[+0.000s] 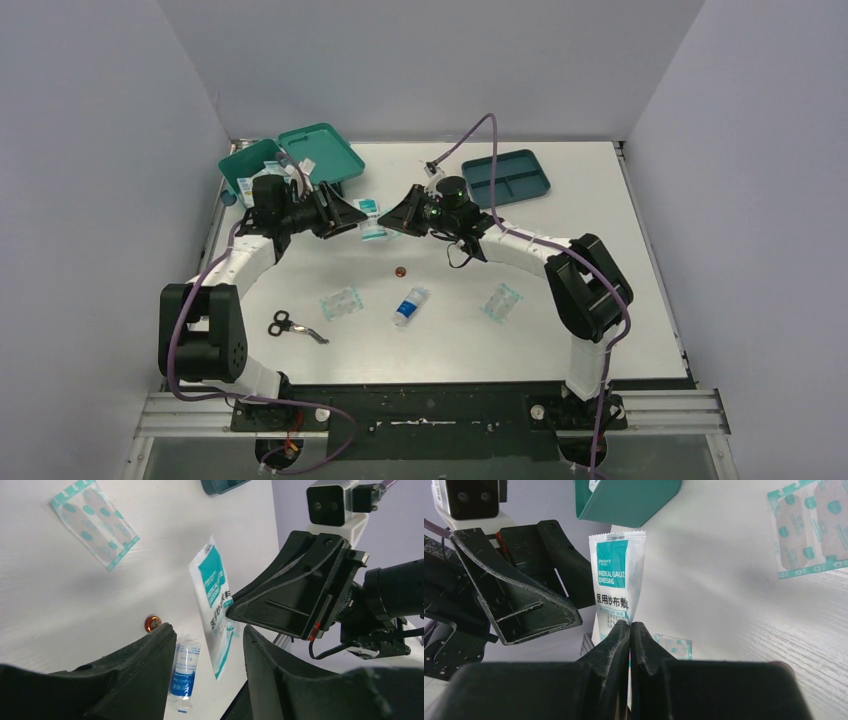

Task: Organize the medicine kit
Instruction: Pick up the medical item at the center of the board.

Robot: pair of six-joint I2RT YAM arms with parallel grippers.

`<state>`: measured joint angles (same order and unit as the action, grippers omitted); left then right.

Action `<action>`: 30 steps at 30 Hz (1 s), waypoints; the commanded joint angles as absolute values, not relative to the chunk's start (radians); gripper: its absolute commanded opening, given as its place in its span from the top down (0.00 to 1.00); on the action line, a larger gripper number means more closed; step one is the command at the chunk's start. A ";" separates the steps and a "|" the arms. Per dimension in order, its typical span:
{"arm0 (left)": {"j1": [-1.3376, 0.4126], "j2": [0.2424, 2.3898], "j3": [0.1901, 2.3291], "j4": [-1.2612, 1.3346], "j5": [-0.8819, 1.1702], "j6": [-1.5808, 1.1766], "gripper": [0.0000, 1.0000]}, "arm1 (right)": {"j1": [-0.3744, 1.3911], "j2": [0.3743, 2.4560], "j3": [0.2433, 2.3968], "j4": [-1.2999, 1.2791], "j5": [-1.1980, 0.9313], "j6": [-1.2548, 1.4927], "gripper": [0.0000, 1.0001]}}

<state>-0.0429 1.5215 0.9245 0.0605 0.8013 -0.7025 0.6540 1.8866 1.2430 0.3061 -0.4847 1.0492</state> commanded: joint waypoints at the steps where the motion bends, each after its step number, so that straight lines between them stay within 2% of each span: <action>1: -0.059 1.488 0.920 0.180 0.849 -0.756 0.54 | 0.659 1.820 1.230 0.365 -0.486 1.056 1.00; 6: -0.074 1.500 0.925 0.182 0.839 -0.756 0.60 | 0.667 1.819 1.226 0.352 -0.475 1.058 1.00; 19: -0.091 1.505 0.973 0.108 0.800 -0.720 1.00 | 0.671 1.788 1.202 0.344 -0.467 1.057 1.00; 21: -0.091 1.502 0.985 0.082 0.791 -0.703 1.00 | 0.671 1.780 1.196 0.344 -0.465 1.055 0.98; 25: -0.088 1.488 1.021 0.007 0.765 -0.654 1.00 | 0.668 1.741 1.164 0.329 -0.446 1.046 0.87; 30: -0.084 1.471 1.104 -0.152 0.690 -0.565 1.00 | 0.667 1.651 1.101 0.264 -0.397 1.011 0.62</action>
<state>-0.0906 1.5188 1.0027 -0.0353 0.7475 -0.6609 0.6624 1.7618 1.1366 0.2787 -0.4541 1.0512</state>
